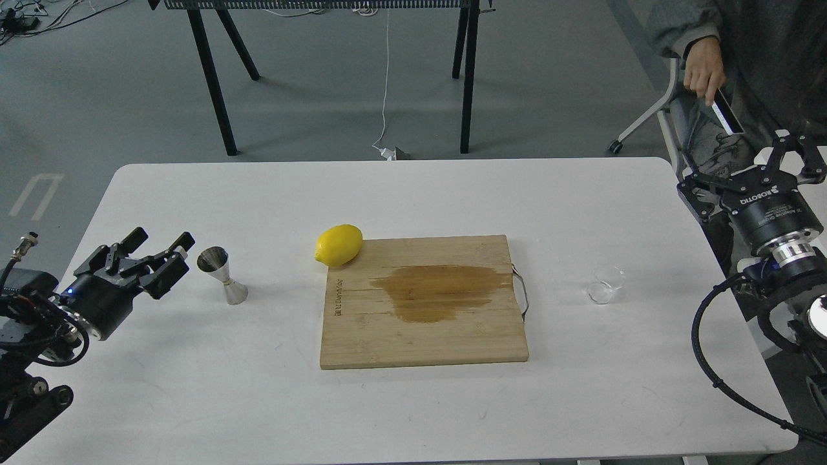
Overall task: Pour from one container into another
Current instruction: 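Lower the left gripper toward the steel jigger beside the lemon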
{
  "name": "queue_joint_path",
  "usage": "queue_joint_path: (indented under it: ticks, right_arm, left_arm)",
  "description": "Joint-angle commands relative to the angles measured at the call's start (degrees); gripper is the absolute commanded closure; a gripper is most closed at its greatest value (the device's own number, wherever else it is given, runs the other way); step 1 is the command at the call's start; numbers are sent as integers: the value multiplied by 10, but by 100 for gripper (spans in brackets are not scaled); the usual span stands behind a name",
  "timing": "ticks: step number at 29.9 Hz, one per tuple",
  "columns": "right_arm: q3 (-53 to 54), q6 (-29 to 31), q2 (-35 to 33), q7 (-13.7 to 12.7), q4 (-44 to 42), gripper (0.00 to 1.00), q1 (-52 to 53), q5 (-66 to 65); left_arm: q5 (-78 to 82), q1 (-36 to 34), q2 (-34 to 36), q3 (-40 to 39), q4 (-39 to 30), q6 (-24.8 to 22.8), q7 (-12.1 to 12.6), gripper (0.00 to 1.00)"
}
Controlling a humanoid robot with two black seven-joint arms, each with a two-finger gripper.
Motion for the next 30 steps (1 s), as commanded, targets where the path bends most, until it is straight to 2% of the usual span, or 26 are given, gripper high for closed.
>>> queue_joint_path:
  ticks: [1,15,30]
  right_arm:
    - [0,0,0,0,0,0,0,0]
    - [0,0,0,0,1,0,0,0]
    - [0,0,-1,0,0,0,-1,0]
  left_arm:
    - [0,20,0,-1,-6,3,0,0]
    - [4,67,-28,6,-14,3,0,0]
    - [6,59,-68,10,5,3,0,0]
